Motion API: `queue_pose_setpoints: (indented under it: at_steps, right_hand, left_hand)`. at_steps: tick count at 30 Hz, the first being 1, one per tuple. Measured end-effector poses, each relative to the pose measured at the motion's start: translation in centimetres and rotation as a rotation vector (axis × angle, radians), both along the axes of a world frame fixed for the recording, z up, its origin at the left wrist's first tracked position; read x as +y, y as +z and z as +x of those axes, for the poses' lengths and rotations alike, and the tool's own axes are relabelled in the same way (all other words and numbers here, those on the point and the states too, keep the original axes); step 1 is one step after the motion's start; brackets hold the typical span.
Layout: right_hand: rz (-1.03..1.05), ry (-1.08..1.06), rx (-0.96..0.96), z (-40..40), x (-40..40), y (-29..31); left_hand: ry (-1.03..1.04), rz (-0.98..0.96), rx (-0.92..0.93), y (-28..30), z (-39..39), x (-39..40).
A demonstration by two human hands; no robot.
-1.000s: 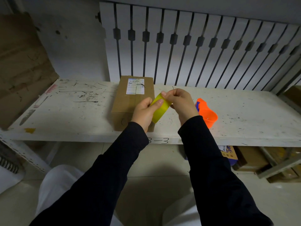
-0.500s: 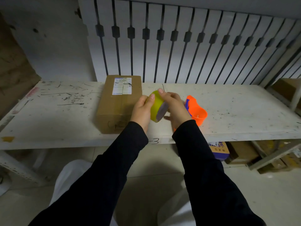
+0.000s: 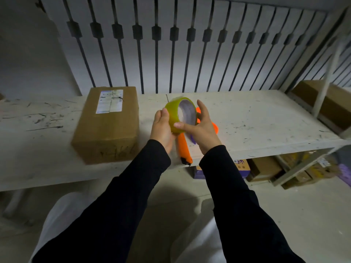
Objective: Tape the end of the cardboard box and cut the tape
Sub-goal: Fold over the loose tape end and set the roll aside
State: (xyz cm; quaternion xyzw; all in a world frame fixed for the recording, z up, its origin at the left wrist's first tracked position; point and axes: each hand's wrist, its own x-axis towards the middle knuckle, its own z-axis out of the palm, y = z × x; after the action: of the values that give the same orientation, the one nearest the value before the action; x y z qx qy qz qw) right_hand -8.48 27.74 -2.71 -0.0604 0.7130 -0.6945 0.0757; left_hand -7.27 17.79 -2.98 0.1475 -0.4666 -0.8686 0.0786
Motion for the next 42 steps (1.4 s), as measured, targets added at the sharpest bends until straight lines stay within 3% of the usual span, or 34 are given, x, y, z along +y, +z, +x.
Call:
queue_pose_setpoints:
  at_steps: [8, 12, 17, 21, 28, 32, 42]
  right_hand:
    - [0.065, -0.155, 0.121, -2.9, 3.7, -1.0]
    - [0.201, -0.167, 0.123, -4.7, 5.3, -1.5]
    - [-0.154, -0.122, -0.059, -6.5, 8.3, -1.5]
    - [-0.037, -0.232, -0.181, -8.5, 10.6, -1.7]
    - [-0.094, -0.526, -0.223, -10.1, 13.1, -4.3]
    - [-0.002, -0.615, -0.256, -10.4, 12.7, -6.3]
    - [0.13, -0.611, -0.328, -9.7, 11.7, -7.7]
  left_hand:
    - [-0.067, 0.088, -0.123, 0.0, -3.2, 4.2]
    - [-0.095, -0.129, -0.131, -0.7, -4.6, 5.5]
    - [-0.113, -0.32, -0.182, -0.2, -6.4, 7.2]
    - [-0.153, -0.464, -0.146, -0.5, -8.2, 9.0]
    - [-0.359, -0.691, -0.204, -1.2, -9.7, 11.5]
    - [-0.343, -0.664, -0.169, -2.0, -9.6, 11.8]
    - [-0.337, -0.668, -0.156, -2.0, -9.4, 11.5]
